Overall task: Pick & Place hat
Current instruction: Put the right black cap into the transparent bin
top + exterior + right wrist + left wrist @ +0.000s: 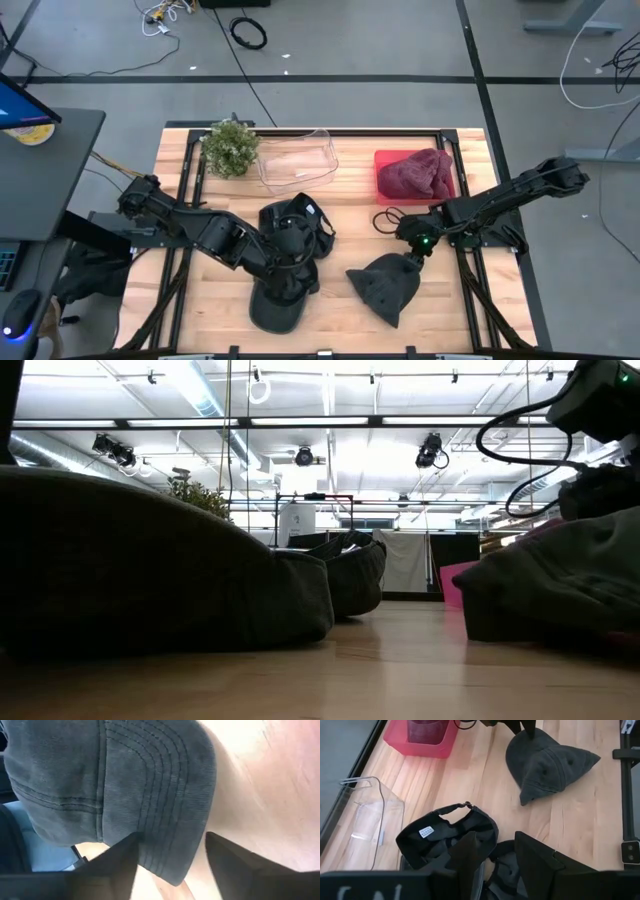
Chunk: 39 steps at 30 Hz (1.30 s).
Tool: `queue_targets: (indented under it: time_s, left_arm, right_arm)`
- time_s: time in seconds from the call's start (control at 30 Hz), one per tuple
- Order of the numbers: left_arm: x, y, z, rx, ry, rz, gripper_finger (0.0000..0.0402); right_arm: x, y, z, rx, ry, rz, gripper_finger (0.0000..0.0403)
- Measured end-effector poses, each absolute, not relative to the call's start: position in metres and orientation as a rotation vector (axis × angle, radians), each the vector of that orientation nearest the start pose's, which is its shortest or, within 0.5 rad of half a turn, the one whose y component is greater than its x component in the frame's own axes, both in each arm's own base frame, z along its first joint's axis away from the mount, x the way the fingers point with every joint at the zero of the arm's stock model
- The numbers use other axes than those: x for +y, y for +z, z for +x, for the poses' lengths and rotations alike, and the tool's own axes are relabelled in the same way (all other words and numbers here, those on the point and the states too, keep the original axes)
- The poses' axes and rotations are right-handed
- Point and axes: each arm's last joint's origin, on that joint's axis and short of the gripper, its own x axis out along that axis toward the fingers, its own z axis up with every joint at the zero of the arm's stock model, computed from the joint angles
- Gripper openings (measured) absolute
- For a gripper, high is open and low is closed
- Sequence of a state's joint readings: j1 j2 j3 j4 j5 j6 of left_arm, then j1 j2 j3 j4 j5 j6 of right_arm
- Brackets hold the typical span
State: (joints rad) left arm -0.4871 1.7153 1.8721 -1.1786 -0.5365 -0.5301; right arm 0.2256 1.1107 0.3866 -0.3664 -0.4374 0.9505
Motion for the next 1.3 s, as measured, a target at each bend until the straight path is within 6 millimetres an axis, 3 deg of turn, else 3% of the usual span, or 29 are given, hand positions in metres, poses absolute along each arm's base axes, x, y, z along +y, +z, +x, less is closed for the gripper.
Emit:
queue_targets:
  time_s: [0.2, 0.27, 0.4, 0.53, 0.9, 1.3]
  left_arm:
    - [-0.141, 0.383, 0.309, 0.844, 0.280, -0.003, 0.0140]
    - [-0.140, 0.383, 0.309, 0.847, 0.278, -0.007, 0.0140]
    - [-0.140, 0.383, 0.309, 0.847, 0.278, -0.008, 0.0140]
    - [-0.140, 0.383, 0.309, 0.848, 0.277, -0.008, 0.0140]
    - [-0.140, 0.383, 0.309, 0.848, 0.277, -0.009, 0.0140]
    - [-0.145, 0.394, 0.298, 0.769, 0.322, -0.022, 0.0140]
  right_arm:
    - [0.051, 0.141, 0.163, 1.305, 0.040, 0.955, 0.0048]
    - [0.051, 0.142, 0.165, 1.297, 0.067, 0.967, 0.0018]
    - [0.053, 0.148, 0.167, 1.285, 0.081, 1.017, 0.0011]
    - [0.054, 0.170, 0.170, 1.219, 0.132, 1.052, 0.0005]
    - [0.052, 0.255, 0.169, 0.887, 0.258, 1.128, 0.0001]
    - [0.038, 0.334, 0.145, 0.418, 0.216, 1.030, 0.0000]
